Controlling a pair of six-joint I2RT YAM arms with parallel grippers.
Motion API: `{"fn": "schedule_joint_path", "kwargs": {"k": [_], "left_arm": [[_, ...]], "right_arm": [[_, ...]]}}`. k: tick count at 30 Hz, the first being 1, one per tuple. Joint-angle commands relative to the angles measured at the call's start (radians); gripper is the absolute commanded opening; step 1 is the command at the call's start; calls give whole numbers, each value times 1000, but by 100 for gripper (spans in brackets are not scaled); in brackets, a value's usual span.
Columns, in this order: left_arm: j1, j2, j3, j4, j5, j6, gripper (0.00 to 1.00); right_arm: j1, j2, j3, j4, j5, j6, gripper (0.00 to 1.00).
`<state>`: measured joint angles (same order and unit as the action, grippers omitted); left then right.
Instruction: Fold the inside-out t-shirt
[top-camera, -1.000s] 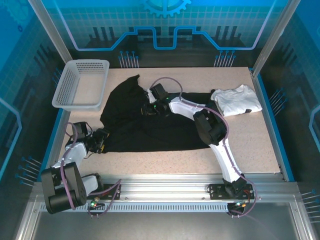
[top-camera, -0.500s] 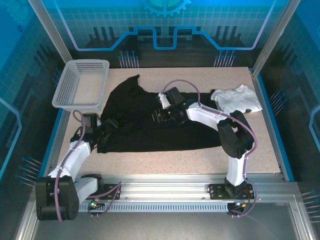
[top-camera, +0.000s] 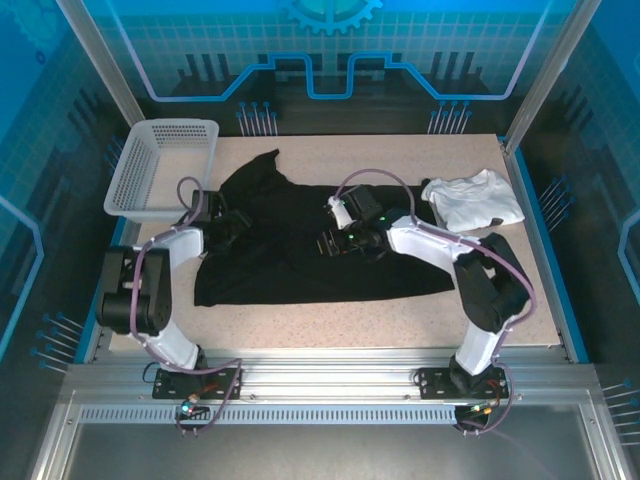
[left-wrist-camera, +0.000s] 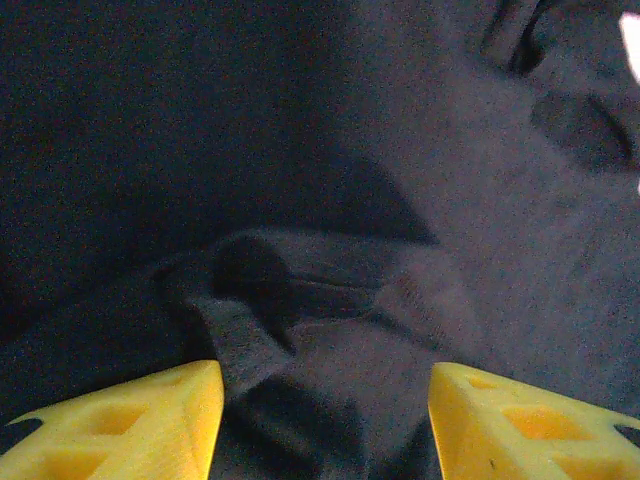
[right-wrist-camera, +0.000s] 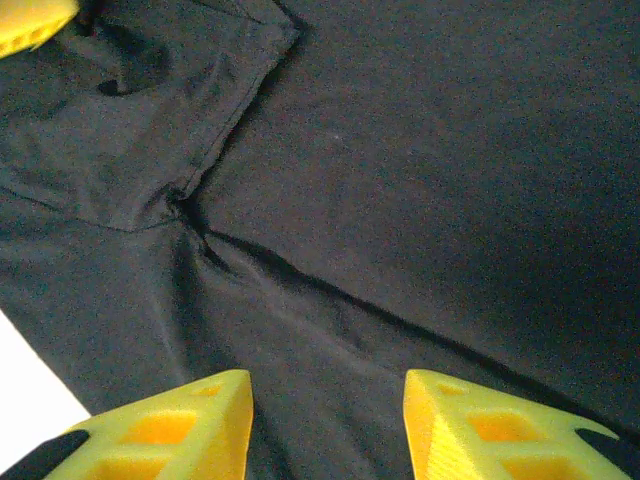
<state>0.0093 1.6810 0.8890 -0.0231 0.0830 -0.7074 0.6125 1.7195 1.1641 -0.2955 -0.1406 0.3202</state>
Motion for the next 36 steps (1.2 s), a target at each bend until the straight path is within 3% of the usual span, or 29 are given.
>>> {"fn": "schedule_joint_path", "kwargs": {"k": [1,6,10,15,21,26,31,36], "left_arm": [[27,53,85,66,-60,23,58],[70,96,126,53,-105,23,59],[62,-80,16,49,-70,-4,63],[20,-286,-196,-10,94,-49,65],[31,-285,-327,-78,180,-27,65],[50,-336,-423,-120,201,-34,65],[50,-516,-499,-250,172,-46,65],[52,-624,-419,-262,97,-18,66]], "right_arm": [[-39,-109,-60,-57,53,-15,45],[-155,-235,-168,-139,87,47,47],[-313,-259,-226,-197,63,90,50],[-465,-113,-210,-226,-8,126,48],[-504,15,-196,-356,-33,107,46],[-543,-67,-297,-397,-66,128,44],[-543,-194,-435,-417,-70,182,44],[-536,-342,-368,-310,-75,203,49]]}}
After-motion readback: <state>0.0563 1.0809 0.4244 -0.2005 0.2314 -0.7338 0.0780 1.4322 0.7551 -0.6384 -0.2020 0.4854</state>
